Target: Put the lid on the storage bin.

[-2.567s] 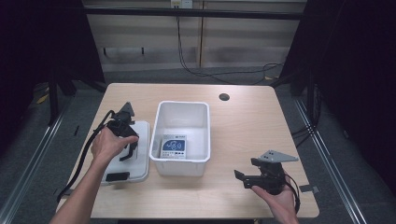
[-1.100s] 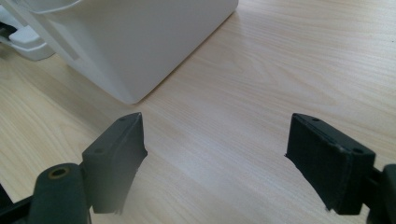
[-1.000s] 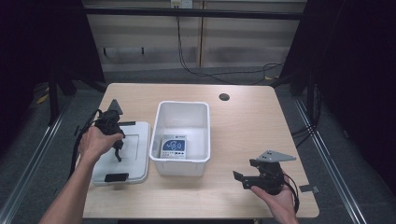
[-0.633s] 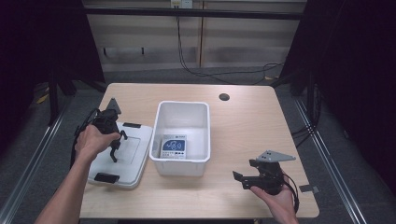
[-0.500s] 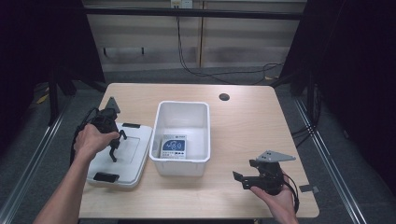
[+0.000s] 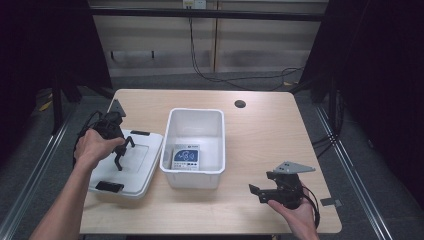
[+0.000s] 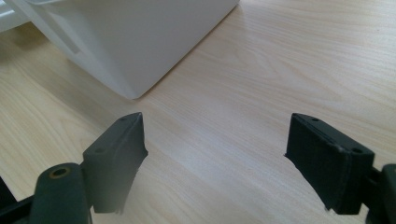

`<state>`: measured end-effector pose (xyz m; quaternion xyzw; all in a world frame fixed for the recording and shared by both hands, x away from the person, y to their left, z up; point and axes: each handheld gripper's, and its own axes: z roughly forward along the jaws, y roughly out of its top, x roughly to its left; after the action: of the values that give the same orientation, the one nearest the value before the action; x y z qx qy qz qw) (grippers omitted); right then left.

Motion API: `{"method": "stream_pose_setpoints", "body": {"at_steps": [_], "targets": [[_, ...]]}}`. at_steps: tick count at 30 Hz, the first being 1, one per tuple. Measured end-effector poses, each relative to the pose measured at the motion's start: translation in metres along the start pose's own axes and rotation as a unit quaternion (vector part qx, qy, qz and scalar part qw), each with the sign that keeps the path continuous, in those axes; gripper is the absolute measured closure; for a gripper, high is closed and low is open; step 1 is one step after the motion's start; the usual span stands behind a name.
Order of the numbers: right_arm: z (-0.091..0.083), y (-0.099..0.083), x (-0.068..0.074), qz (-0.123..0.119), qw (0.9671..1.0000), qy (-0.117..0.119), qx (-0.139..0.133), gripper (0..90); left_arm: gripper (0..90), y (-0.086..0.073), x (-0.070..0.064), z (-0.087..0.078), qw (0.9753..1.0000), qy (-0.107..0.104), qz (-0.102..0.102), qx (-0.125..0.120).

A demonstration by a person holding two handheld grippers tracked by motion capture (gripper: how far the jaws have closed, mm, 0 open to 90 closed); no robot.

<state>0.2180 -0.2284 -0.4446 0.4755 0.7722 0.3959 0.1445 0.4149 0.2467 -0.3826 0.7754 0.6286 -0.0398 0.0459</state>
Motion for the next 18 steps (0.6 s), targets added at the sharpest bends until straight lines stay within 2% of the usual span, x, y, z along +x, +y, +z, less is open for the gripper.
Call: {"method": "stream_pose_setpoints", "body": {"at_steps": [12,18], "targets": [[0.000,0.000,0.000,0.001,1.0000,0.000,0.002,19.1,85.0,0.000,0.002,-0.015,1.0000,0.002,0.001,0.002],[0.000,0.000,0.000,0.001,1.0000,0.000,0.003,19.1,85.0,0.000,0.001,-0.027,1.0000,0.004,-0.003,-0.007]]}}
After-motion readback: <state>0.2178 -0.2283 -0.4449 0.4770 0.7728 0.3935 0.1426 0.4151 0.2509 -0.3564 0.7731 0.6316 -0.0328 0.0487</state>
